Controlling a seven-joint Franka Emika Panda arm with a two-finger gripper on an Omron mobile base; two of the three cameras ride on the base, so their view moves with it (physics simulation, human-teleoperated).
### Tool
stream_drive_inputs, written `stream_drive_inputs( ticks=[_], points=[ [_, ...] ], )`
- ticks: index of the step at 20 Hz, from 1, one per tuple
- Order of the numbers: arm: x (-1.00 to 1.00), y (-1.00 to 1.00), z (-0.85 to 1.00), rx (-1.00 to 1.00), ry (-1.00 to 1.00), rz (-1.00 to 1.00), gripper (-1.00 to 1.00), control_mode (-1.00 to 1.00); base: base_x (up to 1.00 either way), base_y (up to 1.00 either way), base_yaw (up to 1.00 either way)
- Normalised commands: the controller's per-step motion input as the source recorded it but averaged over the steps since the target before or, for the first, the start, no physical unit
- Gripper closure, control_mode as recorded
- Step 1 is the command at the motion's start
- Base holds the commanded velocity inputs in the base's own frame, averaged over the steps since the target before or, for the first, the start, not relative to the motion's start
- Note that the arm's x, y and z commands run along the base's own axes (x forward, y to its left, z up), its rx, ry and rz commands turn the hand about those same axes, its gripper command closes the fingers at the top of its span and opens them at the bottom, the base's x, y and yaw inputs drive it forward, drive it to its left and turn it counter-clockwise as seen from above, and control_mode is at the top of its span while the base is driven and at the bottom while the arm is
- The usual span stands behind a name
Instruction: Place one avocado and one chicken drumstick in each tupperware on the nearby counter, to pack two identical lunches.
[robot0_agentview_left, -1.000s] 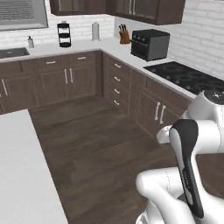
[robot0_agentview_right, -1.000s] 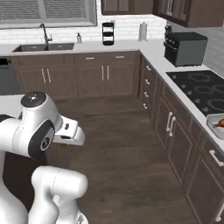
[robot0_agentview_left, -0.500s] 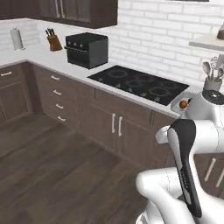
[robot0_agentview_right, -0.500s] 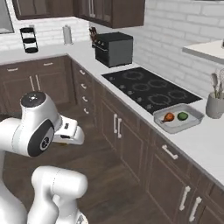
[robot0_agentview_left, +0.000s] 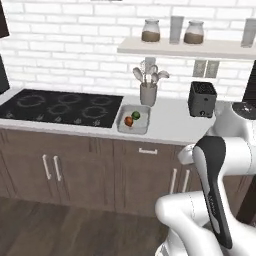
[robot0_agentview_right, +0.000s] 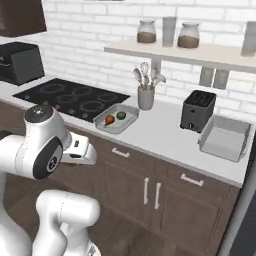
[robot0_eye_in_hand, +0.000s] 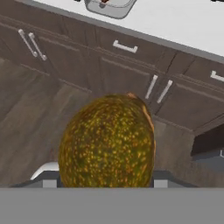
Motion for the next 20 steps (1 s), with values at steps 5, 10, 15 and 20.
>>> stream_drive_inputs(
  ticks=[5,10,15,20],
  points=[
    [0.0,0.0,0.0,0.0,0.0,0.0,1.0,1.0,0.49,-0.03,-0.78],
    [0.0,0.0,0.0,0.0,0.0,0.0,1.0,1.0,0.87,0.01,-0.62],
    [0.0,0.0,0.0,0.0,0.0,0.0,1.0,1.0,0.93,0.0,-0.41],
    [0.0,0.0,0.0,0.0,0.0,0.0,1.0,1.0,0.36,0.0,-0.37]
  ],
)
